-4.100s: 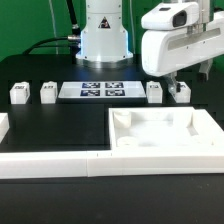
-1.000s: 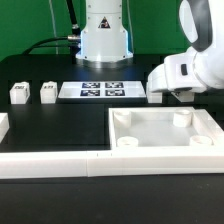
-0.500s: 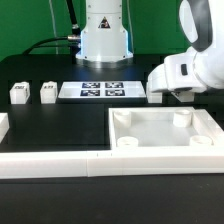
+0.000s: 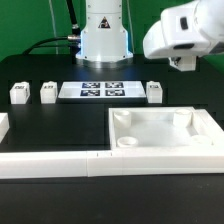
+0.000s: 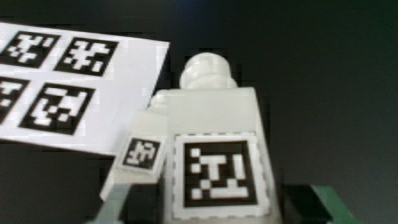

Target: Assemble square table

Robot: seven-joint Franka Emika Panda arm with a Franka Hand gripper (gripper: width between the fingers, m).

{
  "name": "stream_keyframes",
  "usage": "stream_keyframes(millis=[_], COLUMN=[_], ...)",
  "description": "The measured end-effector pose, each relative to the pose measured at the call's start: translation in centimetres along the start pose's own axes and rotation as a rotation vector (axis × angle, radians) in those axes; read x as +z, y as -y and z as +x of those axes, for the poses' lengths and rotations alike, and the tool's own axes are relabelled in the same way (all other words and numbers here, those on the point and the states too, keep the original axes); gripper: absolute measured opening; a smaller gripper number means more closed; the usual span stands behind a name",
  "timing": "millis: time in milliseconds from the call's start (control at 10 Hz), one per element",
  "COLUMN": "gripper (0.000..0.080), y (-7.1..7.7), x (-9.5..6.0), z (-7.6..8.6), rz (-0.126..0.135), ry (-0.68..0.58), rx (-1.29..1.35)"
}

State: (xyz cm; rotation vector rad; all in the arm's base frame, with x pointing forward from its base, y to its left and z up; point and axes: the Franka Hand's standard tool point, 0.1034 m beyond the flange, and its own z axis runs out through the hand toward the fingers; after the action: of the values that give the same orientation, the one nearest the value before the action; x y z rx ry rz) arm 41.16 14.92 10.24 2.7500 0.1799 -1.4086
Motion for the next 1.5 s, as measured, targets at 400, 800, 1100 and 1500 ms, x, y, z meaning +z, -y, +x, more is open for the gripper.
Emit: stream_keyframes(millis=[400,800,1100,1500], gripper=[0.029,0.029,0.029,0.029], y=[-0.7,-4.9,-4.7,-5.0], x=[-2.7,-13.8,-14.1,-17.9], z=[1.8,0.2,0.9,5.4], rz=[0.023,0.014,0.018,0.059], ry=[-0.308,-0.621,-0.833,-1.153], rx=[-0.04,-0.071,-0.064,-0.068])
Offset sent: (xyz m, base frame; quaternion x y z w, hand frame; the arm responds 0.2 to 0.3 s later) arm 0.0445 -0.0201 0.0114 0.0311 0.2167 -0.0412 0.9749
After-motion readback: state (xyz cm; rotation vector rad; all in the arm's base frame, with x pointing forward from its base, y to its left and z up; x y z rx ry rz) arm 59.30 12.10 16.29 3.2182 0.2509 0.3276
